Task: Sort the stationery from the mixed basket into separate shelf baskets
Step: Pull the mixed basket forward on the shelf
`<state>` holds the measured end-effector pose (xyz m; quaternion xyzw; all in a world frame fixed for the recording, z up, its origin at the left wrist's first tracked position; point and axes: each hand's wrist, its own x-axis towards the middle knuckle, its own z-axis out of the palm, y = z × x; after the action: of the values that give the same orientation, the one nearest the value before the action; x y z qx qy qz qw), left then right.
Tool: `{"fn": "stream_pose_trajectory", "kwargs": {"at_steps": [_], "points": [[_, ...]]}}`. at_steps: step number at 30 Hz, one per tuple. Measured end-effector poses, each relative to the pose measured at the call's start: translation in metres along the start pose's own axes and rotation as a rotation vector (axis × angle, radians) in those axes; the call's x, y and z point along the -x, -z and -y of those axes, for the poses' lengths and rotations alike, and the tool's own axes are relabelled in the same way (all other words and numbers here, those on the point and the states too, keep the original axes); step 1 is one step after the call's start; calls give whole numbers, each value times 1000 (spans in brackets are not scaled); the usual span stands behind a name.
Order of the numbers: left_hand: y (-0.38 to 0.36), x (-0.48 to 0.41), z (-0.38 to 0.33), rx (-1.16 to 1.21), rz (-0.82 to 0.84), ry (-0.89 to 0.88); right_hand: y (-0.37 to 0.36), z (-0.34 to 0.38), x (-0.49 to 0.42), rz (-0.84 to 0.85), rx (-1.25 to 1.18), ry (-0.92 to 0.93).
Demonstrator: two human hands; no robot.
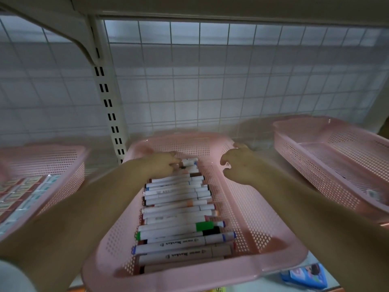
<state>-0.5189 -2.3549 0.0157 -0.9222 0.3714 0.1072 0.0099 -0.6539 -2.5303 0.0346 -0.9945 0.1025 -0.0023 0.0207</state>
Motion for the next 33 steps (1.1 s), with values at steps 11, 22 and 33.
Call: {"fn": "stream_pose_trajectory", "kwargs": {"at_steps": [11, 22, 33], "points": [[4, -4, 8, -171, -259, 103, 1, 0, 0, -15, -31, -6], [0, -15, 11, -344, -271, 155, -1, -3, -1, -33, -74, -10], [5, -6, 4, -408, -208, 187, -1, -4, 2, -57, -131, -8]]}}
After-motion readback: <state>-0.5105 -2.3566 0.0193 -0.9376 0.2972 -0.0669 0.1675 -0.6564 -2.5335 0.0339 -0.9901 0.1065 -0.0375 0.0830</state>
